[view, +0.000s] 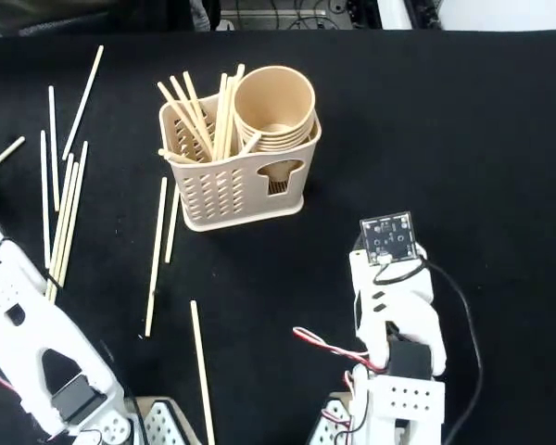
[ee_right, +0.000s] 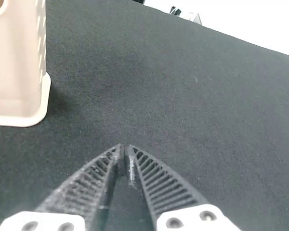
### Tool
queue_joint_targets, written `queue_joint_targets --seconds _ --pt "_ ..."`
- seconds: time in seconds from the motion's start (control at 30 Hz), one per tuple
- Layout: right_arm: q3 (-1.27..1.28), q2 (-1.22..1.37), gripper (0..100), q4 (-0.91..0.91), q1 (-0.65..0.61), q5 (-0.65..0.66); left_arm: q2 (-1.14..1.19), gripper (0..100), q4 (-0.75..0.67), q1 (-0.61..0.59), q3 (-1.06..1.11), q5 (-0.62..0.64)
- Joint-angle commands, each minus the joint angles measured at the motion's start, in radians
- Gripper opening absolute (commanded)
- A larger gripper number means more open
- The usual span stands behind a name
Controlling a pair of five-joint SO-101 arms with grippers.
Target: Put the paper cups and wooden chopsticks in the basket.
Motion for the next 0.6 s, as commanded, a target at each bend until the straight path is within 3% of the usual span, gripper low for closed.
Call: queue_joint_targets --seconds 0.0,0.07,0.2,0.4,0.57 --pt "-0.002 -0.002 1.3 -0.015 -0.012 0.008 0.005 10 0.288 -0.010 -0.093 -0.025" --pt "-0.002 -0.002 1.3 -0.017 -0.012 0.008 -0.014 8 0.460 -0.005 -0.128 -0.025" --pt "-0.002 -0.002 1.3 -0.017 -0.012 0.008 -0.114 5 0.660 0.022 -0.111 -0.020" --pt "-0.002 -0.001 1.3 -0.017 -0.014 0.008 -0.175 3 0.666 0.021 0.007 -0.021" --pt "-0.002 -0.001 1.3 -0.018 -0.014 0.008 -0.411 3 0.666 0.036 0.386 -0.087"
